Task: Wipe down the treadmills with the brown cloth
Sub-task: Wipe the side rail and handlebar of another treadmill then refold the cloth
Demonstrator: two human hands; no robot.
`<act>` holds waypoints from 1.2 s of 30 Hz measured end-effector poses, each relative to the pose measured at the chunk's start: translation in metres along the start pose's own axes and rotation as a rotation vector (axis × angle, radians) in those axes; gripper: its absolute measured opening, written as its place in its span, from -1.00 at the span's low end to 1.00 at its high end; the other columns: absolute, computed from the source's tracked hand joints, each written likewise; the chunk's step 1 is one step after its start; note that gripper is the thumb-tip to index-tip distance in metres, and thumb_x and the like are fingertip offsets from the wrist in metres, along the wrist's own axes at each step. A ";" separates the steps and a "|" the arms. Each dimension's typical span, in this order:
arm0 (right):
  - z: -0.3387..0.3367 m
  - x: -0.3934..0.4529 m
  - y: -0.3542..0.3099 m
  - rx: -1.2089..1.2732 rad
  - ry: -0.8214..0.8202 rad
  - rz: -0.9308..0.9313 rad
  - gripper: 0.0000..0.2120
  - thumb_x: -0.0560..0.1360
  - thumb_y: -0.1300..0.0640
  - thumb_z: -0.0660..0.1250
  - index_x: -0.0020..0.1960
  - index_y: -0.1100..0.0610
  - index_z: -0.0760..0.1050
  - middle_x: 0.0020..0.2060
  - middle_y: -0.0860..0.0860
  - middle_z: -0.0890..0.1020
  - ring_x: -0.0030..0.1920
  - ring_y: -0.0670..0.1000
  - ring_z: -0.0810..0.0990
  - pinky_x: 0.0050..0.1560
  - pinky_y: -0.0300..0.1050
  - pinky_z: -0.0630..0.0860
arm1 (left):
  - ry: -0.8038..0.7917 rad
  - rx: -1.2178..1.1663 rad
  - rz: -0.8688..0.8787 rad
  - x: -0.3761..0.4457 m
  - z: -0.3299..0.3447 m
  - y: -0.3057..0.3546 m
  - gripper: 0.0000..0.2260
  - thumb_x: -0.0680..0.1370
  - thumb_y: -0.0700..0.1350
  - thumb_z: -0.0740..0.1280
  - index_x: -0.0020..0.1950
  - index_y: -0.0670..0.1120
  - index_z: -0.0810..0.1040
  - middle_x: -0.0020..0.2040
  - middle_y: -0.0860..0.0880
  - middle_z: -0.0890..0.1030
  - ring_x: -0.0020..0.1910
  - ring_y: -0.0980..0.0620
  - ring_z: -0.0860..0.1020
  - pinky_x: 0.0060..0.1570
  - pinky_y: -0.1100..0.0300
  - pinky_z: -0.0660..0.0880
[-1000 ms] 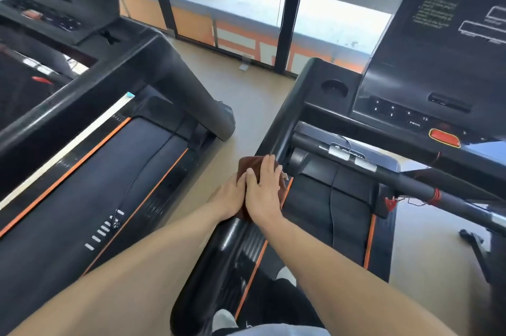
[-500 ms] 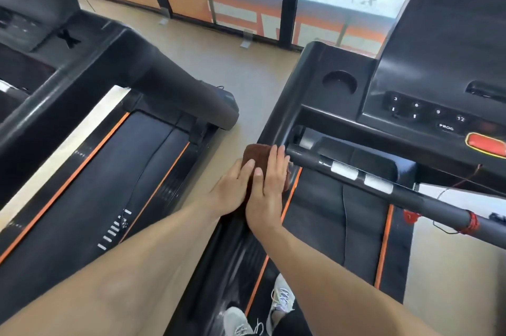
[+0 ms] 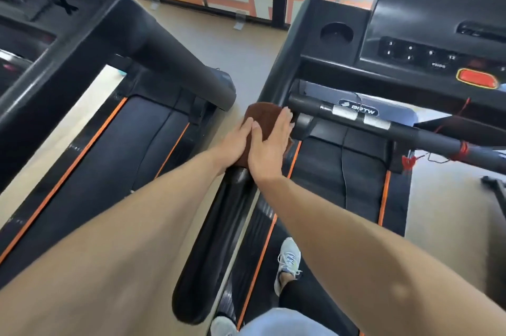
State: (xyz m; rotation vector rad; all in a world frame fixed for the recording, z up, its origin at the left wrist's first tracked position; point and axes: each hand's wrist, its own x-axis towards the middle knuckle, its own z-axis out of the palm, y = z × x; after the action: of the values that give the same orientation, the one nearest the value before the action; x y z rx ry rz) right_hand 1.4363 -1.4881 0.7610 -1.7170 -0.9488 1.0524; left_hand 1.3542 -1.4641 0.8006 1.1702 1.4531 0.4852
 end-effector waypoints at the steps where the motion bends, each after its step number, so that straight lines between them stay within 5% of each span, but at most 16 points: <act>1: 0.004 -0.018 0.002 0.013 0.026 0.049 -0.23 0.68 -0.14 0.23 0.69 -0.06 -0.17 0.68 -0.04 -0.11 0.66 -0.02 -0.18 0.64 0.00 -0.21 | 0.007 0.024 -0.022 -0.017 -0.002 -0.008 -0.58 0.76 0.10 0.00 0.59 0.03 0.32 0.46 0.05 0.43 0.40 0.13 0.39 0.48 0.20 0.23; 6: 0.014 -0.110 0.030 0.056 -0.013 0.079 -0.22 0.66 -0.16 0.27 0.70 -0.09 -0.12 0.68 -0.01 0.00 0.65 -0.03 0.01 0.62 0.00 0.04 | 0.005 0.019 -0.092 -0.105 -0.012 -0.063 -0.53 0.75 0.14 0.02 0.61 -0.01 0.30 0.51 0.02 0.41 0.41 0.12 0.39 0.34 0.32 0.24; 12: 0.028 -0.220 0.056 0.046 -0.007 0.113 -0.25 0.65 -0.20 0.24 0.68 -0.18 -0.12 0.67 -0.07 0.09 0.63 -0.03 0.12 0.60 0.08 0.14 | 0.019 -0.033 -0.053 -0.183 -0.020 -0.136 -0.57 0.75 0.08 0.04 0.59 -0.03 0.31 0.42 0.10 0.42 0.44 0.09 0.38 0.46 0.25 0.20; 19: 0.039 -0.305 0.081 0.077 0.000 0.116 -0.19 0.51 -0.42 0.14 0.65 -0.26 -0.09 0.63 -0.18 0.17 0.61 -0.11 0.18 0.60 0.11 0.19 | 0.127 -0.097 -0.008 -0.236 -0.011 -0.216 -0.34 0.50 0.48 0.00 0.53 0.25 0.36 0.43 0.18 0.51 0.42 0.12 0.47 0.50 -0.06 0.33; 24: 0.038 -0.335 0.094 0.055 -0.042 0.094 -0.17 0.51 -0.46 0.05 0.67 -0.22 -0.11 0.65 -0.17 0.14 0.62 -0.12 0.14 0.61 0.07 0.17 | 0.165 -0.145 -0.026 -0.266 0.000 -0.230 -0.29 0.49 0.55 -0.04 0.57 0.28 0.24 0.49 0.19 0.44 0.46 0.10 0.43 0.52 -0.05 0.31; 30: 0.030 -0.334 0.122 -0.091 -0.098 -0.048 -0.23 0.59 -0.37 0.08 0.67 -0.21 -0.17 0.65 -0.17 0.09 0.61 -0.13 0.17 0.57 0.08 0.26 | 0.209 -0.182 -0.040 -0.270 0.007 -0.234 -0.39 0.60 0.32 -0.05 0.64 0.17 0.14 0.56 0.15 0.32 0.49 0.12 0.35 0.42 0.25 0.24; 36: 0.028 -0.325 0.118 -0.054 -0.113 -0.027 -0.18 0.54 -0.50 0.07 0.65 -0.28 -0.19 0.60 -0.18 0.24 0.52 -0.15 0.34 0.48 0.05 0.38 | 0.282 -0.194 -0.006 -0.259 0.015 -0.235 -0.31 0.52 0.52 -0.06 0.56 0.24 0.26 0.47 0.17 0.45 0.43 0.17 0.44 0.48 0.00 0.37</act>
State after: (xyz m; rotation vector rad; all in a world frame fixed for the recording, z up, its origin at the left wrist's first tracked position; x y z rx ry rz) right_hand 1.3153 -1.8116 0.7243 -1.6982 -1.0778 1.1243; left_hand 1.2400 -1.7874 0.7327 0.9697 1.6074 0.7938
